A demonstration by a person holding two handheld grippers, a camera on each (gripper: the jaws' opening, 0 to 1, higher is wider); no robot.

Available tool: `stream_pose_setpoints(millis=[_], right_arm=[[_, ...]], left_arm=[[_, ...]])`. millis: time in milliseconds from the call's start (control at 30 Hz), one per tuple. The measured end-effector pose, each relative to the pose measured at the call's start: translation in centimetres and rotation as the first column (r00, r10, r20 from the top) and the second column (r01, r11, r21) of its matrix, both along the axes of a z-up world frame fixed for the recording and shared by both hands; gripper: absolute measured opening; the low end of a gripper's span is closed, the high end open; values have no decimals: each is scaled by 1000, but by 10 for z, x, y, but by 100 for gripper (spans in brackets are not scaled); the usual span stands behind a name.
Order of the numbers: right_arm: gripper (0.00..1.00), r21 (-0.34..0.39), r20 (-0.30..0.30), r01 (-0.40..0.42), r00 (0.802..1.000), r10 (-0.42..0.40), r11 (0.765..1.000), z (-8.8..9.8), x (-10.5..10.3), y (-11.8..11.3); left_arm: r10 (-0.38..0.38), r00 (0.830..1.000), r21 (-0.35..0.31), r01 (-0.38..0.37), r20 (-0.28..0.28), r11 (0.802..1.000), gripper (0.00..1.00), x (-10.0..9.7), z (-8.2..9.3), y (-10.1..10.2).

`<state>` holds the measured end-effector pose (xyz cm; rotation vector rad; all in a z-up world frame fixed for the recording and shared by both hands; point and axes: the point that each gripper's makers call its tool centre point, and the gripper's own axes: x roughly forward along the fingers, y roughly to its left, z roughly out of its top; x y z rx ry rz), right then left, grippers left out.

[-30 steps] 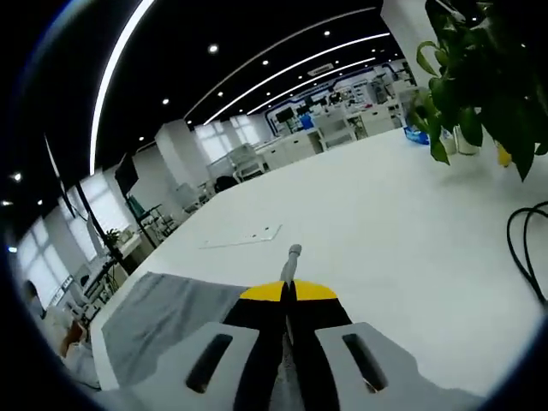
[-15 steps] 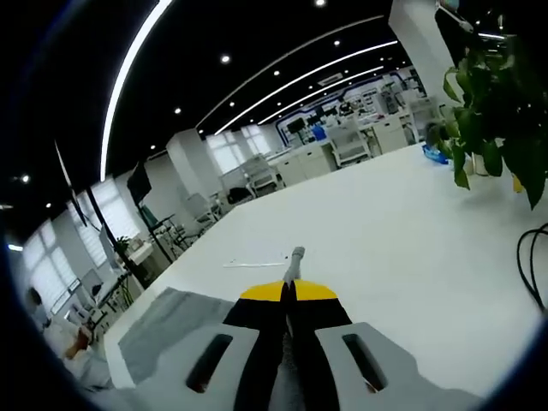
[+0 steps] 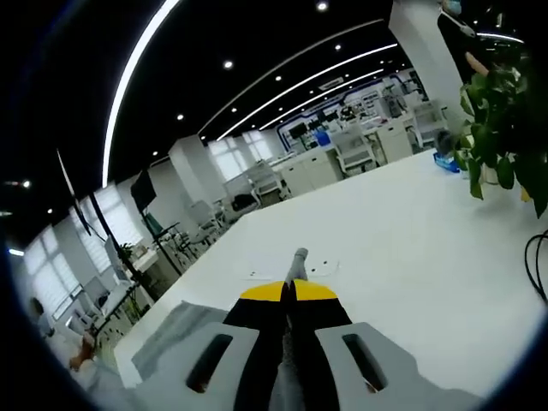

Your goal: Fold the towel on the table until its edges align and the towel forms a compact rectangular stack.

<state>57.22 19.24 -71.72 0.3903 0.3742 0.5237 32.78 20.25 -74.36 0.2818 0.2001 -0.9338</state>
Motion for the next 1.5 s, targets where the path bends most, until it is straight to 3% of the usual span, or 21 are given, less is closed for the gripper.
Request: stream_pose_setpoints(millis=[367,700,800,967,1033,1267,1500], right_arm=[[0,15,37,-10,999,10,1000,33,-1,61],[0,50,71,-46,997,42,998,52,-2,125],[0,50,79,-62,995,58,997,55,-2,143],[0,63,85,-86,993,80,994,57,-2,174],[0,33,106,-104,989,100,994,58,-3,185],[0,20,135,-150,980,146,988,59,-7,232],[0,6,152,-169,974,167,986,56,-5,262]], left_arm=[[115,993,-41,-115,3,992,4,-4,18,77],[230,973,-92,-228,10,969,4,-2,34,146],[283,959,-132,-285,-30,949,4,1,33,170],[342,939,-142,-343,-37,928,4,1,34,208],[366,929,-154,-369,-50,917,4,2,34,222],[426,903,-138,-430,-59,892,4,4,29,264],[490,869,-135,-495,-68,858,4,3,26,306]])
